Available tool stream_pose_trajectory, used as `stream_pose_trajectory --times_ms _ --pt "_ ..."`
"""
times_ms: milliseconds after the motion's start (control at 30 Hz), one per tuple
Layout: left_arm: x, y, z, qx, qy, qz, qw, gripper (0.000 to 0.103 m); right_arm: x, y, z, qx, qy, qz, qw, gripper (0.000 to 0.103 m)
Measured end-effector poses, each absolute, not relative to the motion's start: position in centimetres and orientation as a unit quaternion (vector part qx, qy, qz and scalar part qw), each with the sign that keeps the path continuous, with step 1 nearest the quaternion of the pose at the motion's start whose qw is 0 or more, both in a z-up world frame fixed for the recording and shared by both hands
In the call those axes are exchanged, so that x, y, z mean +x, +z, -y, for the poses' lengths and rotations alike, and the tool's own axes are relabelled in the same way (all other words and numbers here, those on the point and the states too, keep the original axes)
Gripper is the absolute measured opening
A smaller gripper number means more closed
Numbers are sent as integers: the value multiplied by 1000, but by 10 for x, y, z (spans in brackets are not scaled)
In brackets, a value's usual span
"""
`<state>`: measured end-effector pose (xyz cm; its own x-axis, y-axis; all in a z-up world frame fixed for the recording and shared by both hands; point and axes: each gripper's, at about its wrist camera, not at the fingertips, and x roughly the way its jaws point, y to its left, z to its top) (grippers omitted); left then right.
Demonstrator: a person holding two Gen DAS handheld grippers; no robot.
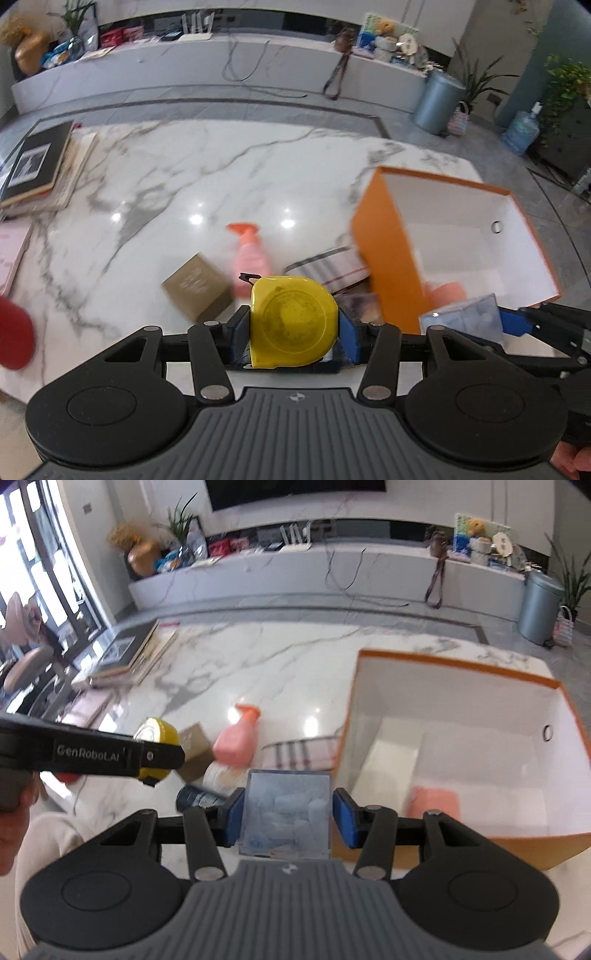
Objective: Organize rigid objects
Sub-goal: 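Carry the tape measure and clear cube box into the orange box and release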
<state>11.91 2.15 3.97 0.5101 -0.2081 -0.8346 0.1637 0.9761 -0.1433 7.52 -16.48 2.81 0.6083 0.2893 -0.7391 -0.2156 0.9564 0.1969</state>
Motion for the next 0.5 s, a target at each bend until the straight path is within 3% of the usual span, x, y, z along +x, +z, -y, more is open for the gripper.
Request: stream_pose_trajectory --times_ms 500 --pt "149 46 99 52 -211 -460 861 57 115 16 274 109 30 -419 901 51"
